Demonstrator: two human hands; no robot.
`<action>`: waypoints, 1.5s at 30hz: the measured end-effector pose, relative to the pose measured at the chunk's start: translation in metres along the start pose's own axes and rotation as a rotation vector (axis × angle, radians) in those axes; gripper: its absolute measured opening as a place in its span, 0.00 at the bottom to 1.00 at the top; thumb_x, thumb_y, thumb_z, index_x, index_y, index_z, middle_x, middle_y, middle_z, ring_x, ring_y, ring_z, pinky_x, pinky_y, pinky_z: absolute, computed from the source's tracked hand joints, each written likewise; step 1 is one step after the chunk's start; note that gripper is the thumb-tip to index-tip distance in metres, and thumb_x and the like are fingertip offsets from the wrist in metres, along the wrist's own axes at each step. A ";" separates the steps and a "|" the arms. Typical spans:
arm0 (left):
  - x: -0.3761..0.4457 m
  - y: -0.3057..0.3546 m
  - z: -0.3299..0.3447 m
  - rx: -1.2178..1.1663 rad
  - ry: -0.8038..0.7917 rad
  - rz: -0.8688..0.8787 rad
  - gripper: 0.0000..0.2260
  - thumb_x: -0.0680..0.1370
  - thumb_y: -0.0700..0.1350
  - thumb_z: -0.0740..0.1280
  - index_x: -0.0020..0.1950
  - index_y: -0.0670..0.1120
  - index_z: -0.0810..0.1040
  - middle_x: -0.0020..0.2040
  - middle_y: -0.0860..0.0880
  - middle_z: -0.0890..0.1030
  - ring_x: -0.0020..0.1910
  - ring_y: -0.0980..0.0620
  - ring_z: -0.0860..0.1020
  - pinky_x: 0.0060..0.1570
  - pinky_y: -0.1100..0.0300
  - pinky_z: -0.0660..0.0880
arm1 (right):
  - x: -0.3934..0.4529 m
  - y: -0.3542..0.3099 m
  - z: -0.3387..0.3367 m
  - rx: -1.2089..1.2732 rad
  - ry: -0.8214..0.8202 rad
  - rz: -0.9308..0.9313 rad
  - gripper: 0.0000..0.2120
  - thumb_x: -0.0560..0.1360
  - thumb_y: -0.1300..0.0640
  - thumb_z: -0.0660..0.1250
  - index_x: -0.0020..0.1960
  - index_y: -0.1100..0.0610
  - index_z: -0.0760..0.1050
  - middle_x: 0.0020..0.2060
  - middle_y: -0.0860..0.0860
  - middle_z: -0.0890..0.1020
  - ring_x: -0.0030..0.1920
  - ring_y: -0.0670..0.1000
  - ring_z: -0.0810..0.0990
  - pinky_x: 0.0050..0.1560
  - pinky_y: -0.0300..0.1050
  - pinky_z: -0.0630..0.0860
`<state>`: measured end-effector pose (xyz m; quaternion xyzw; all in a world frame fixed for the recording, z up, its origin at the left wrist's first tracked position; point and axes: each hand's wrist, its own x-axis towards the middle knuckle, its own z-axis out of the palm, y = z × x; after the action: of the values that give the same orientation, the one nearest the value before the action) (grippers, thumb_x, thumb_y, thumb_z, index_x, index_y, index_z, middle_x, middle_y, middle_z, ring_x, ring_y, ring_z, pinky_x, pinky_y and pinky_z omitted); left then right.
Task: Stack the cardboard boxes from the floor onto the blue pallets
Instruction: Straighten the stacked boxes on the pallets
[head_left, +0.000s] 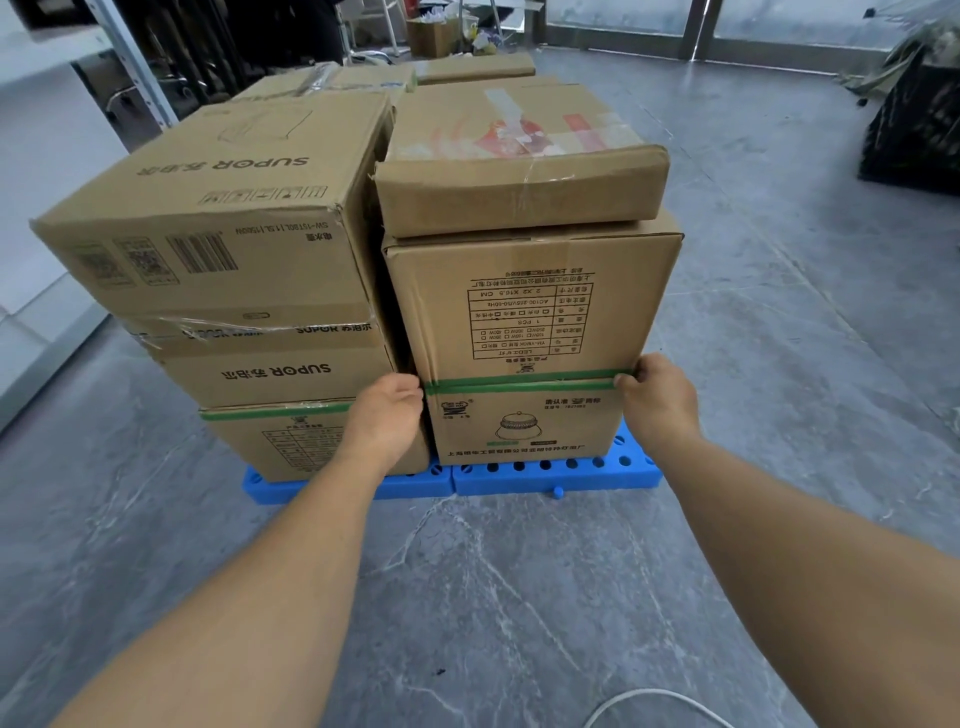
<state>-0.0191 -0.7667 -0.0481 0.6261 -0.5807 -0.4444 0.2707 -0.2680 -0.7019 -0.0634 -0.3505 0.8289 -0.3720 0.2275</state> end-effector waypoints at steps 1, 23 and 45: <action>0.000 -0.005 -0.008 0.012 0.021 -0.003 0.09 0.79 0.40 0.60 0.52 0.49 0.78 0.54 0.49 0.81 0.53 0.52 0.79 0.57 0.56 0.75 | 0.000 0.000 0.001 0.003 -0.008 0.009 0.05 0.78 0.58 0.56 0.50 0.56 0.71 0.41 0.51 0.76 0.41 0.51 0.74 0.39 0.47 0.70; 0.061 -0.104 -0.113 -0.359 0.504 -0.214 0.14 0.81 0.43 0.58 0.66 0.49 0.66 0.65 0.47 0.73 0.62 0.44 0.72 0.60 0.49 0.71 | 0.005 -0.002 0.017 0.164 0.015 0.094 0.09 0.76 0.61 0.56 0.54 0.50 0.67 0.41 0.45 0.75 0.40 0.49 0.74 0.32 0.44 0.68; 0.012 -0.096 -0.065 -0.073 0.451 -0.182 0.24 0.78 0.45 0.63 0.73 0.46 0.60 0.68 0.42 0.70 0.65 0.41 0.70 0.61 0.50 0.67 | -0.041 0.005 0.038 -0.009 0.100 0.138 0.15 0.74 0.58 0.62 0.60 0.59 0.70 0.46 0.48 0.69 0.41 0.50 0.71 0.40 0.46 0.69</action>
<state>0.0833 -0.7726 -0.1030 0.7492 -0.4301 -0.3366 0.3747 -0.2190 -0.6866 -0.0859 -0.2746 0.8631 -0.3686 0.2094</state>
